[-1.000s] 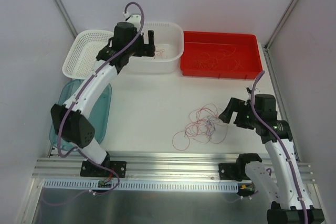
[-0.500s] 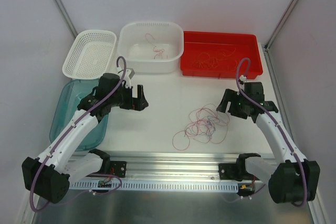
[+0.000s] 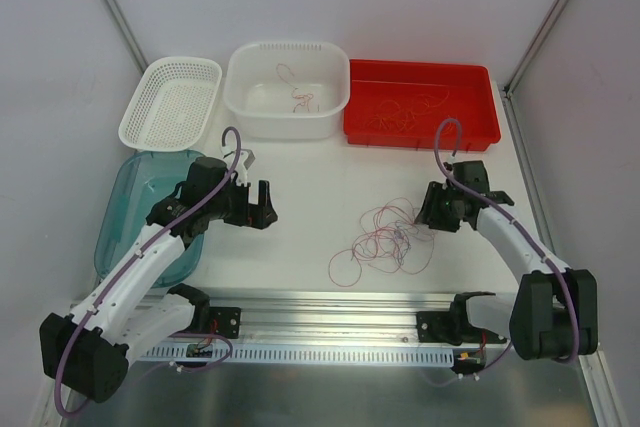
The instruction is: Untangle the cables
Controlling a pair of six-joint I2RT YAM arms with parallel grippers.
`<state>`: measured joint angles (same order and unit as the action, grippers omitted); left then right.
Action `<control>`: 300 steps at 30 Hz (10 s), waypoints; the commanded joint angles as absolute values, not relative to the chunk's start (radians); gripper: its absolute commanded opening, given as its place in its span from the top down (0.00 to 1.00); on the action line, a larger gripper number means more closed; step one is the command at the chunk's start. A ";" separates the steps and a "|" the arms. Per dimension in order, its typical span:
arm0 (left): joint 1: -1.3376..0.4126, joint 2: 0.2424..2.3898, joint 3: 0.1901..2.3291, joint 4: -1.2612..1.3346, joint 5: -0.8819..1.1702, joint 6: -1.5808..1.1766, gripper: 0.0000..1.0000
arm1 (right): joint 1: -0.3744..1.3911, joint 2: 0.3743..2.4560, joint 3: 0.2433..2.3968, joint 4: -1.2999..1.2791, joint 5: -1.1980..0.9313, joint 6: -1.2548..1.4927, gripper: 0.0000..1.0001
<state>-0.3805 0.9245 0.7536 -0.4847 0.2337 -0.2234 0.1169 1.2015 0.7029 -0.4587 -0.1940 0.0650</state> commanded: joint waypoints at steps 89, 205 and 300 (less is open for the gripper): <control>-0.989 1.197 1.060 -0.134 -0.368 -0.371 1.00 | 0.784 0.847 1.089 -0.560 0.394 0.195 0.72; -0.253 0.577 0.624 -0.555 0.370 -0.472 0.01 | 0.420 1.347 0.847 -0.331 0.170 0.084 0.96; -1.011 1.161 1.251 -0.402 -0.344 -0.505 1.00 | 0.758 0.779 0.778 -0.586 0.279 0.341 0.29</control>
